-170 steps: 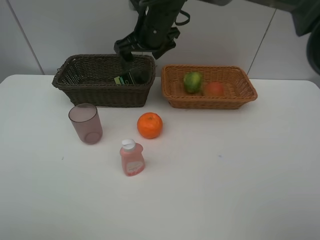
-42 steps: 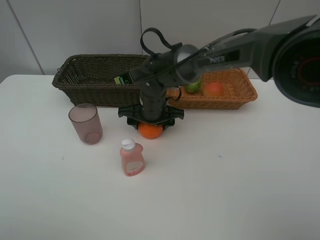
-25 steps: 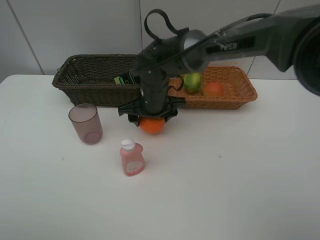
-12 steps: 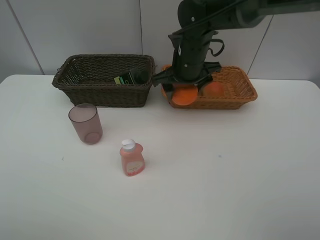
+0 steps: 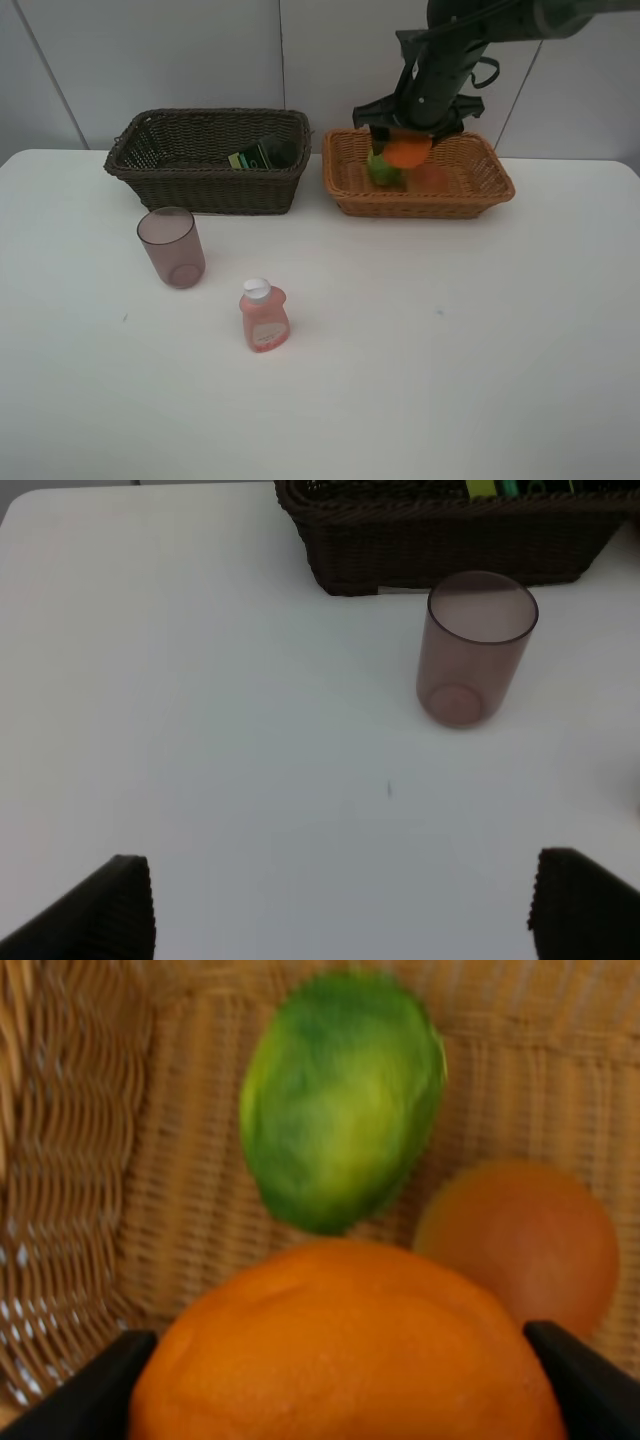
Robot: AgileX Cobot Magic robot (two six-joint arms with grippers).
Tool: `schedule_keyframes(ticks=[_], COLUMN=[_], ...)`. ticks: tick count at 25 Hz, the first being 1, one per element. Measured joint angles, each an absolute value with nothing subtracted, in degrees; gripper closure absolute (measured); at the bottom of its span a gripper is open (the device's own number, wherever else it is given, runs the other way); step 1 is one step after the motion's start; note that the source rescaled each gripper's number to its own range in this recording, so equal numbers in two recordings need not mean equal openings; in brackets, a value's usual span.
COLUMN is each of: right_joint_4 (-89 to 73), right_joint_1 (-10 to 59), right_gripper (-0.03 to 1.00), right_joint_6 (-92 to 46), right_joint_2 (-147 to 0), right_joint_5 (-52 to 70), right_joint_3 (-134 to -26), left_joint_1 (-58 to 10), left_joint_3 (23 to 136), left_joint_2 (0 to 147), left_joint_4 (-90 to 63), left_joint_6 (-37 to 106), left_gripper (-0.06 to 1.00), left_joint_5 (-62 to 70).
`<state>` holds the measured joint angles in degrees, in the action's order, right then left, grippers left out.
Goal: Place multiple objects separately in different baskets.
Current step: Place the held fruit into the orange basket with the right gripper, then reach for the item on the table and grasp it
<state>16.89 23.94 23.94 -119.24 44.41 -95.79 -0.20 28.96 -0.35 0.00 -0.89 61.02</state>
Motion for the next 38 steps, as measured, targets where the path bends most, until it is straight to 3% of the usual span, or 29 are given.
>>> schedule_keyframes(ticks=[9, 21, 22, 25, 27, 33, 38], right_joint_4=[15.2, 13.7, 13.7, 13.7, 13.7, 13.3, 11.3], right_joint_1=[24.0, 25.3, 25.3, 25.3, 25.3, 25.3, 25.3], right_gripper=[0.37, 0.37, 0.33, 0.09, 0.02, -0.01, -0.01], right_joint_6=[24.2, 24.4, 24.4, 24.4, 24.4, 24.4, 24.3], right_joint_2=[-122.5, -126.1, -126.1, -126.1, -126.1, -125.0, -121.1], right_joint_5=[34.0, 30.2, 30.1, 29.5, 29.4, 31.4, 40.5], right_joint_3=[-95.8, -95.8, -95.8, -95.8, -95.8, -95.8, -95.8], left_joint_1=[-0.2, -0.2, -0.2, -0.2, -0.2, -0.2, -0.2], left_joint_3=[29.0, 29.0, 29.0, 29.0, 29.0, 29.0, 29.0], left_joint_2=[-0.3, -0.3, -0.3, -0.3, -0.3, -0.3, -0.3], left_joint_4=[0.0, 0.0, 0.0, 0.0, 0.0, 0.0, 0.0], left_joint_6=[-0.9, -0.9, -0.9, -0.9, -0.9, -0.9, -0.9], left_gripper=[-0.03, -0.03, -0.03, -0.03, -0.03, -0.03, -0.03], left_joint_5=[61.0, 61.0, 61.0, 61.0, 61.0, 61.0, 61.0])
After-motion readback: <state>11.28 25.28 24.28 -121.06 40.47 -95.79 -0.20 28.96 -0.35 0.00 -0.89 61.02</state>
